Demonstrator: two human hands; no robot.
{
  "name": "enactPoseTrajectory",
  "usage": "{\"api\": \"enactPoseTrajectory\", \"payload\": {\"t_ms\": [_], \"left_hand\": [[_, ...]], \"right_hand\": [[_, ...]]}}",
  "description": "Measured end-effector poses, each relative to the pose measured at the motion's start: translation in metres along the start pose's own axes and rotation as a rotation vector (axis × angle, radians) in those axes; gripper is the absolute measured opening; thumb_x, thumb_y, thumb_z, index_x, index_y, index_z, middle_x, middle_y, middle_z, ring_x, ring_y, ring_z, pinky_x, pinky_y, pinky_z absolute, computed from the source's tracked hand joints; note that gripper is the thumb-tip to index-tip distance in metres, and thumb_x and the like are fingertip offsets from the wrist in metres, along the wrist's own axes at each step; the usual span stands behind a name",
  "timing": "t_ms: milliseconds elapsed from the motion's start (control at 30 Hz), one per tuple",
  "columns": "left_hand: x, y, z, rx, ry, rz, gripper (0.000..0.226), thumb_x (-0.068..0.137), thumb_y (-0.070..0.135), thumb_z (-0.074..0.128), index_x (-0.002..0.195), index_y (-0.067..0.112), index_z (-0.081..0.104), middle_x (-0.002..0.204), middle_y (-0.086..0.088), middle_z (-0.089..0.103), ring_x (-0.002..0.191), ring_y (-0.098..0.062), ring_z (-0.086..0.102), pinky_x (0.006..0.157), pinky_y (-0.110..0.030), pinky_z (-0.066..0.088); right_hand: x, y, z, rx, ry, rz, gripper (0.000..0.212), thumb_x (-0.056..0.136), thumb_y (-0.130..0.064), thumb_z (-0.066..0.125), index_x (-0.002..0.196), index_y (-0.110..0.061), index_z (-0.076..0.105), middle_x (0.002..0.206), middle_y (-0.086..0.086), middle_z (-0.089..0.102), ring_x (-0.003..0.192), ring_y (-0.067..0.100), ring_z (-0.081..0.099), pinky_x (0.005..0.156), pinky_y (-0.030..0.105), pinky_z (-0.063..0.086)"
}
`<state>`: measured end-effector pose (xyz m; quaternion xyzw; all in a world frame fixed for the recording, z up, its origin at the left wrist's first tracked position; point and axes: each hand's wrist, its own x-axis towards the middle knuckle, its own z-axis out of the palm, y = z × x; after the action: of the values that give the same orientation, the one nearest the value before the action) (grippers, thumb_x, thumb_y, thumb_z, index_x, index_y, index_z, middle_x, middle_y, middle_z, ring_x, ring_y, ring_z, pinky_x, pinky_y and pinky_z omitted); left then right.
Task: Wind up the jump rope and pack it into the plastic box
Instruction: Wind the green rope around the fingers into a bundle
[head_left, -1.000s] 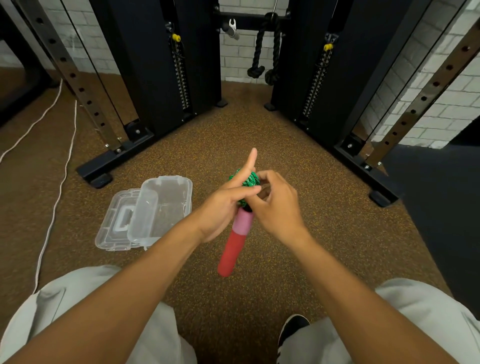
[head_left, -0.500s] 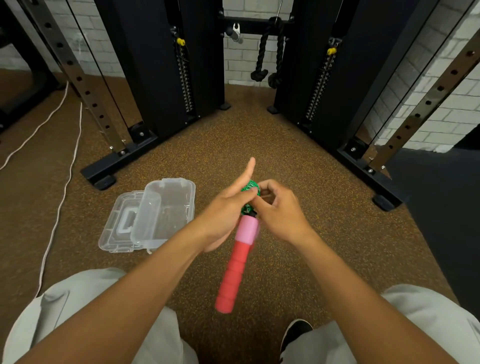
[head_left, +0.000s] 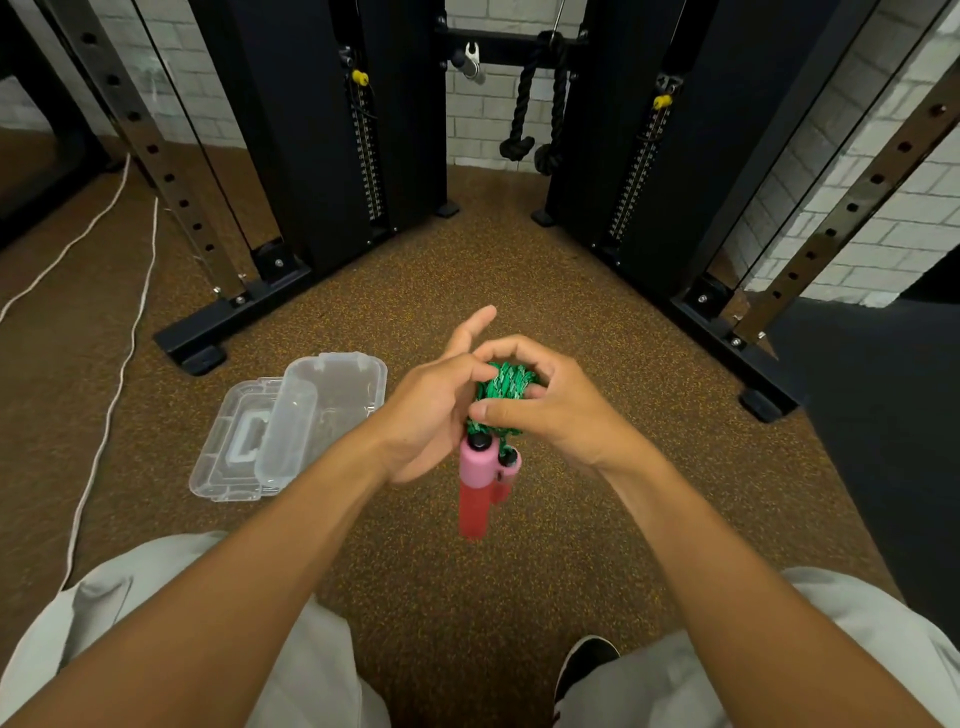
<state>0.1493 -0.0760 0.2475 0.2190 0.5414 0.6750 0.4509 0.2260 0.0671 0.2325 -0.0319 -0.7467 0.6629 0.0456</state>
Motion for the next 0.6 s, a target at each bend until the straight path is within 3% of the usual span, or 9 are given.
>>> {"api": "enactPoseTrajectory", "payload": {"t_ms": [100, 233, 333, 433, 533, 600], "left_hand": [[-0.0023, -0.0005, -0.0024, -0.031, -0.036, -0.006, 0.07, 0.101, 0.005, 0.036, 0.157, 0.045, 0.027, 0.154, -0.01, 0.043, 0.124, -0.02, 0.066, 0.1, -0.035, 0.055], [-0.0017, -0.0038, 0.0015, -0.071, -0.059, -0.02, 0.075, 0.1, 0.0, 0.039, 0.159, 0.044, 0.023, 0.148, -0.004, 0.047, 0.128, -0.014, 0.063, 0.107, -0.037, 0.052], [-0.0026, -0.0014, -0.003, -0.112, -0.107, -0.054, 0.075, 0.102, 0.001, 0.041, 0.159, 0.046, 0.021, 0.146, -0.001, 0.051, 0.131, -0.017, 0.062, 0.109, -0.043, 0.05], [-0.0073, 0.0016, -0.0077, -0.173, -0.181, -0.089, 0.07, 0.103, 0.008, 0.044, 0.159, 0.046, 0.026, 0.146, -0.006, 0.057, 0.134, -0.024, 0.06, 0.11, -0.053, 0.047], [-0.0069, 0.0001, -0.0064, -0.217, -0.142, -0.072, 0.06, 0.108, 0.008, 0.038, 0.158, 0.04, 0.032, 0.15, -0.014, 0.053, 0.135, -0.029, 0.058, 0.109, -0.054, 0.048], [-0.0046, -0.0003, -0.0026, -0.214, -0.079, -0.053, 0.056, 0.108, 0.006, 0.039, 0.155, 0.037, 0.039, 0.148, -0.017, 0.055, 0.131, -0.029, 0.062, 0.101, -0.049, 0.056]], "right_hand": [[0.0005, 0.001, -0.0004, 0.075, -0.025, 0.018, 0.033, 0.08, -0.003, 0.083, 0.107, -0.013, 0.068, 0.102, -0.011, 0.068, 0.093, 0.019, 0.065, 0.094, 0.045, 0.058], [0.0029, 0.0021, 0.0049, 0.03, 0.045, -0.022, 0.027, 0.078, 0.004, 0.08, 0.096, -0.01, 0.065, 0.09, -0.003, 0.065, 0.075, 0.015, 0.057, 0.068, 0.035, 0.051], [0.0037, 0.0033, 0.0016, 0.037, 0.055, -0.008, 0.027, 0.076, 0.002, 0.079, 0.091, -0.016, 0.065, 0.088, -0.01, 0.064, 0.078, 0.014, 0.056, 0.073, 0.041, 0.049], [0.0027, 0.0057, -0.0006, 0.012, 0.051, 0.005, 0.021, 0.072, -0.013, 0.078, 0.086, -0.021, 0.064, 0.09, -0.019, 0.065, 0.09, 0.011, 0.057, 0.088, 0.044, 0.046], [0.0044, 0.0049, 0.0002, 0.024, 0.055, -0.003, 0.019, 0.073, -0.01, 0.074, 0.087, -0.013, 0.062, 0.09, -0.011, 0.063, 0.086, 0.012, 0.056, 0.081, 0.039, 0.046], [0.0049, 0.0029, 0.0022, 0.0, 0.074, -0.021, 0.018, 0.076, -0.003, 0.072, 0.088, -0.009, 0.06, 0.087, -0.004, 0.059, 0.078, 0.014, 0.053, 0.074, 0.038, 0.046]]}}
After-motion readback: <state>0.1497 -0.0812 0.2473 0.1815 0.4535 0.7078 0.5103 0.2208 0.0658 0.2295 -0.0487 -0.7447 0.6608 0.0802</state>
